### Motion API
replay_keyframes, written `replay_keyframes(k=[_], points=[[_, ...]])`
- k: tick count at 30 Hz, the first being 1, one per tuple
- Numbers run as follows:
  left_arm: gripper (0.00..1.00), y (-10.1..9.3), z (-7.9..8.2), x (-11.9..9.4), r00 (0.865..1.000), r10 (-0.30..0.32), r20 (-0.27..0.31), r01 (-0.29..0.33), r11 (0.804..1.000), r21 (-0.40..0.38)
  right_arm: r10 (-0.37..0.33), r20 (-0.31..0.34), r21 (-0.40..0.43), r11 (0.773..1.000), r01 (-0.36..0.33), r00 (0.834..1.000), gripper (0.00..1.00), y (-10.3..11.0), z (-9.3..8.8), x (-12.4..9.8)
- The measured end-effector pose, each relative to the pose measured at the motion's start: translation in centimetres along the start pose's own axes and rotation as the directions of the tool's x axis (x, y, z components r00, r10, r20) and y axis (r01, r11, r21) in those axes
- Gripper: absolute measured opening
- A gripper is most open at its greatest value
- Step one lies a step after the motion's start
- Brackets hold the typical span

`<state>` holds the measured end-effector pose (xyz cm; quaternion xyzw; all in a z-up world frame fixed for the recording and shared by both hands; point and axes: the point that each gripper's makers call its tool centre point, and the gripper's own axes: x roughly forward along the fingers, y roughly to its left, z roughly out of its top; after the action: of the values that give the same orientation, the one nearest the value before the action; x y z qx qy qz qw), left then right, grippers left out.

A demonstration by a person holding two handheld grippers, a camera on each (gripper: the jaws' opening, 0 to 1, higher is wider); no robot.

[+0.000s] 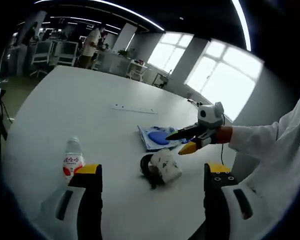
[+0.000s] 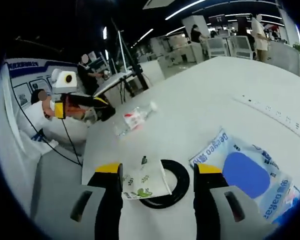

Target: Arrange the tabletop items into an orderly group along one side of the table until the central work area is clear of visible clutter.

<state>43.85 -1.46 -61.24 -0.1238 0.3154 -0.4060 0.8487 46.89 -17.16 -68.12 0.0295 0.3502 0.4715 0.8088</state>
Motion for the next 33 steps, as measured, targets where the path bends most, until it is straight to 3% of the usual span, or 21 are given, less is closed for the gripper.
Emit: replay_keyframes(k=[8,17,23,27,33], points=[[0.86,0.7,0.0,-0.1,1.0,0.017,0.015,-0.017,1.0,-0.014,0.08,-0.063,0.003,0.997,-0.08,0.995,0.48,-0.1,-0.8,1.3],[0.86,0.9,-0.4,0.1,1.0,0.02,0.016,-0.02,0.999,-0.027,0.187,-0.108,0.026,0.982,-0.186,0.976,0.35,0.8,-1.0,1.6],[0.86,1.0,-0.4,0.3,1.0,0.019,0.021,-0.019,0.999,-0.035,0.217,-0.149,0.042,0.976,-0.213,0.965,0.32,1.2,-1.8,1.7],[0.86,1.0,-0.4,0.3,1.0,0.017,0.022,-0.016,0.999,-0.033,0.242,-0.155,0.037,0.97,-0.239,0.958,0.21,1.8,-2.0,1.5],[0.85,0.8,-0.5,0.3,1.0,0.013,0.021,-0.012,0.999,-0.034,0.265,-0.154,0.038,0.964,-0.263,0.952,0.13,2.5,-1.9,1.3]])
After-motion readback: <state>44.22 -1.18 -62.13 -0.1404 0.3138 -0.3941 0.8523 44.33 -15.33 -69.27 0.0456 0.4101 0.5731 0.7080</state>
